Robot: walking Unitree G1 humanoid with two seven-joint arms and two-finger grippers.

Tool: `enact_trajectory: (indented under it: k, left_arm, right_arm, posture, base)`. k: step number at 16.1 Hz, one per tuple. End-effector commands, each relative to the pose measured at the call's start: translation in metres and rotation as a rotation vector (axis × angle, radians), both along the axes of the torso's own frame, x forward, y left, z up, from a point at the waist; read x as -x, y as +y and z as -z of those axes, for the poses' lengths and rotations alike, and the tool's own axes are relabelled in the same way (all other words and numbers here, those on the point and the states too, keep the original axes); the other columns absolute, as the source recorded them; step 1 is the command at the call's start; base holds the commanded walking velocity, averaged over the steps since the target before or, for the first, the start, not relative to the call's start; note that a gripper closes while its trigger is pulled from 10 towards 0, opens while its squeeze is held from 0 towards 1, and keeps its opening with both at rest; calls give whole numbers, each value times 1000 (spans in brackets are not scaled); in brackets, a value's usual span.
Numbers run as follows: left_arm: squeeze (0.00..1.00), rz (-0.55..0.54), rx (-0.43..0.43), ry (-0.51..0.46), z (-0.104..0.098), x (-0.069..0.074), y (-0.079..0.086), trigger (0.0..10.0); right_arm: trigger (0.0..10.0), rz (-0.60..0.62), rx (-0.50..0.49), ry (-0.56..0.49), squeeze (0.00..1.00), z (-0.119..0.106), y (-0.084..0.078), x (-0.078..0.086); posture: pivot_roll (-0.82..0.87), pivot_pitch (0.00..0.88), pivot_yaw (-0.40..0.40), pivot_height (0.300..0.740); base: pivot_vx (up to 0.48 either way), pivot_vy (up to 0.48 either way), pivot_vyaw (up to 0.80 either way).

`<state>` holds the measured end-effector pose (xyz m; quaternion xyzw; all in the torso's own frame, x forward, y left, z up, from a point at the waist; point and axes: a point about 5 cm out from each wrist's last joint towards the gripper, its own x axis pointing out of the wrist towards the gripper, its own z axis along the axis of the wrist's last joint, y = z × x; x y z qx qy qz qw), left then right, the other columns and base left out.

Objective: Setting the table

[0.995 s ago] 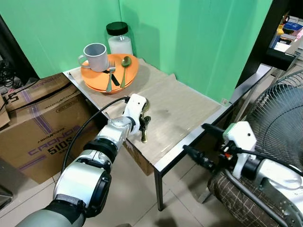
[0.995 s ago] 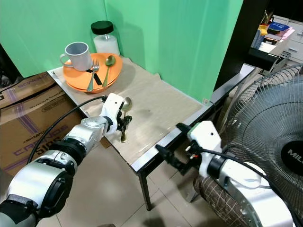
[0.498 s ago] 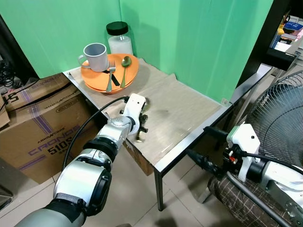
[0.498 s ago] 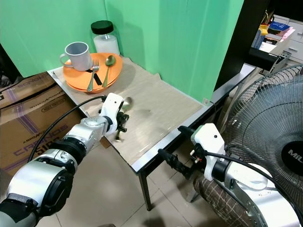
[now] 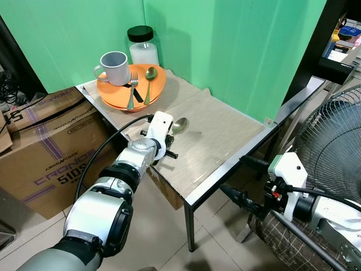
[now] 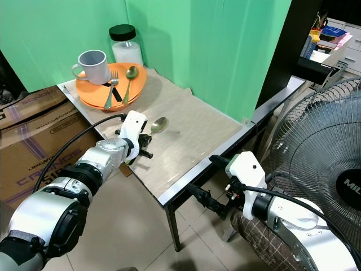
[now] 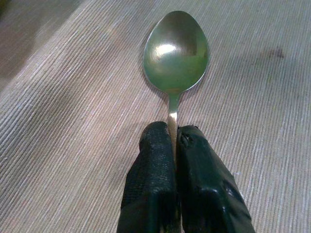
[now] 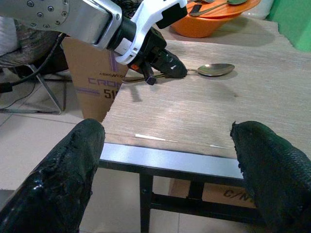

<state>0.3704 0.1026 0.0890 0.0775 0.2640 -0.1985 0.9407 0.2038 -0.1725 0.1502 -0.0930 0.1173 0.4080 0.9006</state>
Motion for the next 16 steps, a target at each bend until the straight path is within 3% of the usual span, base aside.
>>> enact_trajectory:
  k: [1, 4, 6, 8, 11, 12, 13, 16]
  left_arm:
    - [0, -15, -4, -6, -6, -4, 3, 0]
    - [0, -8, 28, -53, -16, -8, 0, 0]
    - [0, 137, 85, -278, -53, -12, -13, 0]
    - [0, 204, 132, -377, -69, -2, -16, 0]
    - [0, 306, 114, -564, -86, 21, -13, 0]
    - [0, 341, 98, -667, -98, 42, -7, 2549]
    - [0, 329, 80, -719, -104, 54, -1, 10000]
    - [0, 223, 91, -769, -114, 86, 21, 10000]
  right_arm:
    - [10000, -21, -5, -20, 0, -3, 3, 1]
    - [10000, 10, -13, -36, 0, -5, 1, -1]
    - [10000, 112, -97, -84, 0, -15, -1, -7]
    - [10000, 160, -130, -101, 0, -18, 1, -8]
    - [10000, 204, -186, -124, 0, -21, 11, -6]
    - [10000, 278, -236, -161, 0, -25, 19, -7]
    - [10000, 382, -254, -159, 0, -24, 18, -8]
    - [10000, 550, -294, -162, 0, -24, 14, -8]
  posture:
    - [-116, 0, 92, 740]
    - [-114, 0, 97, 740]
    - [-112, 0, 108, 740]
    - [-110, 0, 113, 740]
    - [-104, 0, 110, 740]
    - [-92, 0, 103, 740]
    - [-86, 0, 100, 740]
    - [-72, 0, 84, 740]
  base:
    - [0, 0, 0]
    - [0, 0, 0]
    - [0, 0, 0]
    - [0, 0, 0]
    - [0, 0, 0]
    - [0, 0, 0]
    - [0, 0, 0]
    - [0, 0, -533]
